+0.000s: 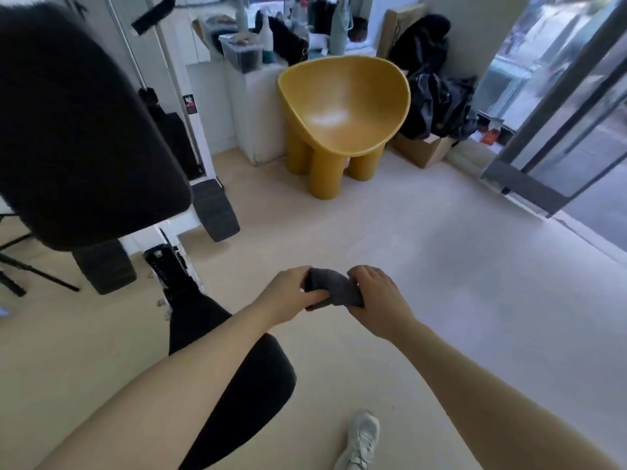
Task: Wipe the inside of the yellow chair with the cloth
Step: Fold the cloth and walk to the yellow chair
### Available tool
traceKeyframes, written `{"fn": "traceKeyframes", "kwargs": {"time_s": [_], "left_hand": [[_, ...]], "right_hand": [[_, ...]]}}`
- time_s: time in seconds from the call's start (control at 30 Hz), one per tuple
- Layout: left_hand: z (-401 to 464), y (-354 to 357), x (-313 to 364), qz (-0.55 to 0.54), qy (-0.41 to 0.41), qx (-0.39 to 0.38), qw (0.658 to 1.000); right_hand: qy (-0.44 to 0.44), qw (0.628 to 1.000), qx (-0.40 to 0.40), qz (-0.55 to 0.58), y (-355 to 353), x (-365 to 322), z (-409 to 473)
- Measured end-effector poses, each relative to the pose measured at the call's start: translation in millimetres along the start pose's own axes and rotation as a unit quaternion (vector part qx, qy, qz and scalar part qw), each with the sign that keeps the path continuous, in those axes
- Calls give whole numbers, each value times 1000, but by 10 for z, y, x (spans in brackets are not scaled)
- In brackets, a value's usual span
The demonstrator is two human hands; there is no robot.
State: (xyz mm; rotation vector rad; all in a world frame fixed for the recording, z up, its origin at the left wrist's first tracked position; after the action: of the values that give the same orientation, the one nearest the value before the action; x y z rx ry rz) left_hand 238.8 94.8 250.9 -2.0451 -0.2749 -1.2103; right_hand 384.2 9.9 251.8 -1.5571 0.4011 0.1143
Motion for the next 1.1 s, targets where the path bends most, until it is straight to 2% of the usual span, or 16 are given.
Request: {"fn": "traceKeyframes", "kwargs": {"time_s": [0.1, 0.23, 0.33, 0.4, 0.5, 0.57, 0.63, 0.73, 0.8, 0.9, 0.97, 1.03, 1.1], "left_hand": [[461, 128, 405, -27, 17, 21, 999], [1024, 287, 848, -35, 12, 6, 999], [1426, 389, 1083, -21, 8, 3, 1000], [1673, 446, 1203, -16, 5, 16, 1000], [2025, 533, 1377, 5, 9, 40, 999], [2287, 568, 1504, 25, 18, 75, 997], [2575, 568, 1647, 89, 56, 142, 984], [3096, 555, 1891, 148, 133, 188, 962], [3528, 533, 2005, 152, 177, 166, 958], [4259, 365, 2114, 130, 230, 101, 959], [4704, 185, 2215, 118, 258, 25, 959], [5089, -67, 2281, 148, 285, -42, 946], [5516, -360, 2237, 221, 304, -50, 926]], "right_hand": [[19, 998, -55, 14, -280, 513, 200], [95, 954, -211, 191, -730, 1217, 345], [140, 933, -240, 228, -991, 1743, 494], [177, 926, -232, 242, -1071, 2034, 614], [224, 917, -170, 283, -1116, 2325, 845], [273, 881, -112, 369, -1143, 2456, 1079], [314, 839, -56, 440, -1161, 2550, 1368], [325, 785, 25, 526, -1245, 2673, 1904], [280, 764, 51, 580, -1384, 2744, 2299], [194, 766, 33, 612, -1642, 2920, 2936], [186, 753, 8, 631, -1780, 3082, 3397], [208, 730, -7, 651, -1836, 3273, 3862], [235, 732, 14, 639, -1911, 3456, 4345]]}}
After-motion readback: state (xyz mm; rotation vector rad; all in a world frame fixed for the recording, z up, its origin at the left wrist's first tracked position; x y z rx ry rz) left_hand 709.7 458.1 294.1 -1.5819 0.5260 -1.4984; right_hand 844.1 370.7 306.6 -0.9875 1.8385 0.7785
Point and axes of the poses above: each hand's wrist, its own z-axis towards the middle knuckle, its own y-axis out of the palm, x = y × z, the point moved 2 cm from there along z, towards the middle knuckle, and after that the axes turned 2 degrees about -z, right-handed, at the moved point
